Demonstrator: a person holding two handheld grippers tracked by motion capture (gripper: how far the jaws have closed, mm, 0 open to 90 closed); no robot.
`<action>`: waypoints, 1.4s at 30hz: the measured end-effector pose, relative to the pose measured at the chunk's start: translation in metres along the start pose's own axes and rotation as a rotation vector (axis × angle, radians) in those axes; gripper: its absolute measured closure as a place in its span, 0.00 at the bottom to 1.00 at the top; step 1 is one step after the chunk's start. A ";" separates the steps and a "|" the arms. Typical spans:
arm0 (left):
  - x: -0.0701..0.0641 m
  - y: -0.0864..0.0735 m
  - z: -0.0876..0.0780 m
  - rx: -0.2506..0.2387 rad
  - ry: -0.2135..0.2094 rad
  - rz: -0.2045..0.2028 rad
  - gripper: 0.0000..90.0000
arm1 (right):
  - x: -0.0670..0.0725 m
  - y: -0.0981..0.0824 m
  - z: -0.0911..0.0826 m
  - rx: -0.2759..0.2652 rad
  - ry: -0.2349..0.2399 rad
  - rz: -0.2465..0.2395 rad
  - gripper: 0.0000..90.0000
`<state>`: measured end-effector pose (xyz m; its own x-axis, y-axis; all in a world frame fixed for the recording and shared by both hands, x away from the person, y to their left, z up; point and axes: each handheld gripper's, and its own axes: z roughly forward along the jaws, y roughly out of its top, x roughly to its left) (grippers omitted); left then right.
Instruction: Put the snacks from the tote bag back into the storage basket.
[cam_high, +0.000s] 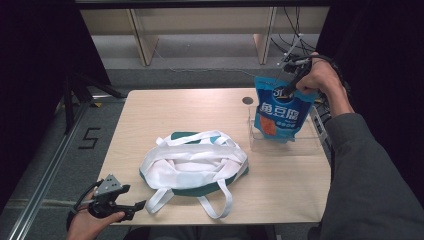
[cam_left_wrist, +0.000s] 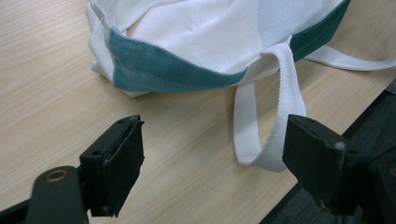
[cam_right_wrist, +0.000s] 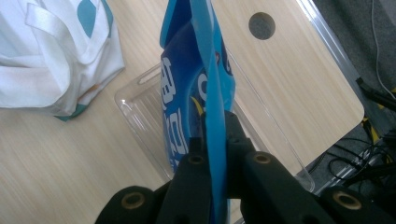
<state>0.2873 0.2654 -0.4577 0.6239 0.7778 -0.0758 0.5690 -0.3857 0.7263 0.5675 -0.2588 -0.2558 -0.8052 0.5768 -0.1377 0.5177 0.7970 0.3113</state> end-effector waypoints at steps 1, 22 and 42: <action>0.000 0.000 0.000 0.001 0.000 0.001 0.22 | 0.000 -0.001 0.003 -0.003 0.005 0.000 1.00; 0.002 0.001 -0.002 0.030 -0.007 0.042 0.22 | -0.001 -0.025 0.016 -0.062 0.024 0.039 1.00; 0.000 0.000 0.000 0.001 -0.001 -0.002 0.22 | 0.017 -0.073 0.012 -0.288 -0.078 0.288 0.52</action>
<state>0.2872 0.2655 -0.4579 0.6233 0.7781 -0.0777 0.5708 -0.3847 0.7254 0.5190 -0.3050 -0.2922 -0.6093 0.7895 -0.0737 0.6078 0.5247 0.5961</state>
